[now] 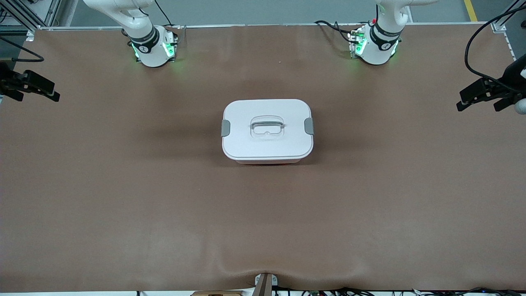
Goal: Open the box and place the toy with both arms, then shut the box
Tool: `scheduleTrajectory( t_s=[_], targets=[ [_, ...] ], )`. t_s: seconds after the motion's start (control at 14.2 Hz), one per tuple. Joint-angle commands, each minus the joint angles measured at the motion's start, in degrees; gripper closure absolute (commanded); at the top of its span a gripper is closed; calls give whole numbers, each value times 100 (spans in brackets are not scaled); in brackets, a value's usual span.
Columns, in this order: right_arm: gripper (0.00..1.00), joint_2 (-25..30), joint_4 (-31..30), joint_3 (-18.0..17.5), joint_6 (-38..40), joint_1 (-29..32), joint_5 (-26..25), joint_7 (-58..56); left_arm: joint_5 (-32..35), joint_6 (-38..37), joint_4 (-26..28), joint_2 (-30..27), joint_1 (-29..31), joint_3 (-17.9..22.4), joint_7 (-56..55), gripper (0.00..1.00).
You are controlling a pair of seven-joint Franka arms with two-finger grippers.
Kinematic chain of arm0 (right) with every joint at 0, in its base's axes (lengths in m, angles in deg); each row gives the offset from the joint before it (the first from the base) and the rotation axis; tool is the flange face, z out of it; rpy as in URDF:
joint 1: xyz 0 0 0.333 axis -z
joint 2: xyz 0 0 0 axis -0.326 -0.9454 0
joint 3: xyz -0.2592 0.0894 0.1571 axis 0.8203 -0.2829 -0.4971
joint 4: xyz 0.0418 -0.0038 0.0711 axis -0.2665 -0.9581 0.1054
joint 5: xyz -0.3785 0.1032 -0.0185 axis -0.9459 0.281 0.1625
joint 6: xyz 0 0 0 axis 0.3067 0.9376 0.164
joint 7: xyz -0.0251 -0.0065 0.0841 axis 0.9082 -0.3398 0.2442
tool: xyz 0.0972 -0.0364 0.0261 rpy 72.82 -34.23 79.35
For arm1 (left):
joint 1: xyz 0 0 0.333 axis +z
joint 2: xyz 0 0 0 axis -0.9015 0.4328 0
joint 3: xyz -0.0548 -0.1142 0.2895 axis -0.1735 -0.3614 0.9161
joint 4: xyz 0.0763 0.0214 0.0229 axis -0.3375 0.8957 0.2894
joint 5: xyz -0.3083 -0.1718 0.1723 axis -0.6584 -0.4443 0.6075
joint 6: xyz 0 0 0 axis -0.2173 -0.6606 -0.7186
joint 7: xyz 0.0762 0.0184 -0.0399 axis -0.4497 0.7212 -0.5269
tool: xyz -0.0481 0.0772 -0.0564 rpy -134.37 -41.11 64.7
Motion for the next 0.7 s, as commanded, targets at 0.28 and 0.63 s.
scheduleTrajectory(
  t_s=[0.28, 0.63],
  targets=[
    [0, 34, 13, -22, 35, -12, 31, -23, 72, -61, 83, -159, 32, -22, -77, 0],
    [0, 34, -4, -13, 44, 40, 31, -23, 73, -79, 57, -115, -12, -57, -121, 0]
  ],
)
